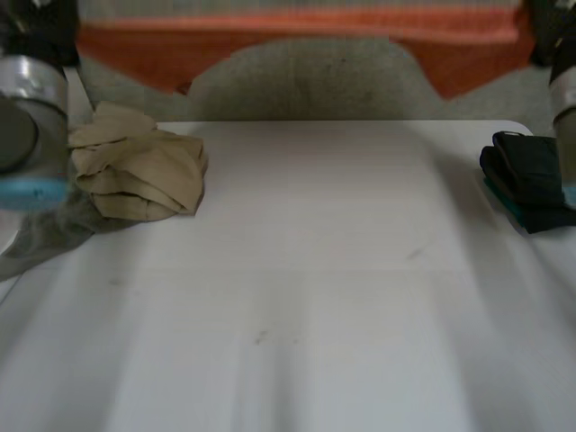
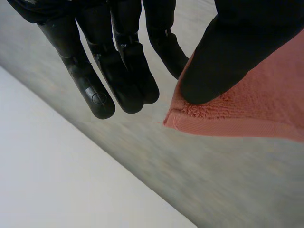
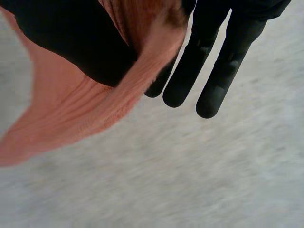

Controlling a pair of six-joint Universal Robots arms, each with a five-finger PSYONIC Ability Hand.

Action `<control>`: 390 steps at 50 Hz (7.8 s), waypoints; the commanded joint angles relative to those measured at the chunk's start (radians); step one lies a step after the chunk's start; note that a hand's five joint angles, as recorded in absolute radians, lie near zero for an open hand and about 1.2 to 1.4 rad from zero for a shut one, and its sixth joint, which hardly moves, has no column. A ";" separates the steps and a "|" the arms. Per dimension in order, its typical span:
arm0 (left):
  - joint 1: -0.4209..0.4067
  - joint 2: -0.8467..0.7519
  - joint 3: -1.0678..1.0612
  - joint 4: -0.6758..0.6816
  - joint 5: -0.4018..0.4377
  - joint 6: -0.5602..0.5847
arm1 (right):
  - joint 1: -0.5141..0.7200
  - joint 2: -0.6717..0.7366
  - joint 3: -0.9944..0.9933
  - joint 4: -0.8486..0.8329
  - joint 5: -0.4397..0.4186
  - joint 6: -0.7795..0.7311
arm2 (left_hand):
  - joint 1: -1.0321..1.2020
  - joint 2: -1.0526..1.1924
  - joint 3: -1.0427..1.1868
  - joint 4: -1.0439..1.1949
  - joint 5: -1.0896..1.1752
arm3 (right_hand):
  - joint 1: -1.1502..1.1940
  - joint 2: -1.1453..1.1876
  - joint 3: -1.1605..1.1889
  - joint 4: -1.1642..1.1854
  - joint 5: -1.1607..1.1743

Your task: Fold the laundry.

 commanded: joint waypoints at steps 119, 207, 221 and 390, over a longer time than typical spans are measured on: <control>0.024 0.377 -0.786 -0.391 0.056 0.305 | -0.302 -0.286 0.593 0.641 -0.154 -0.408 | 0.268 0.197 0.201 0.191 0.215 | 0.270 0.220 0.208 0.199 0.181; -0.131 -0.249 -0.124 -0.185 -0.017 0.220 | -0.161 0.062 0.244 0.417 0.005 -0.251 | 0.268 0.197 0.201 0.191 0.215 | 0.270 0.220 0.208 0.199 0.181; -0.220 -0.314 0.069 -0.188 -0.062 0.249 | -0.068 0.072 0.174 0.303 0.162 -0.187 | -0.954 -1.024 -1.021 -1.030 -1.007 | -0.952 -1.002 -1.014 -1.022 -1.040; -0.113 0.429 -0.689 -0.058 0.053 -0.173 | 0.674 0.283 0.085 0.237 -0.198 -0.053 | -0.954 -1.024 -1.021 -1.030 -1.007 | -0.539 -0.588 -0.601 -0.609 -0.627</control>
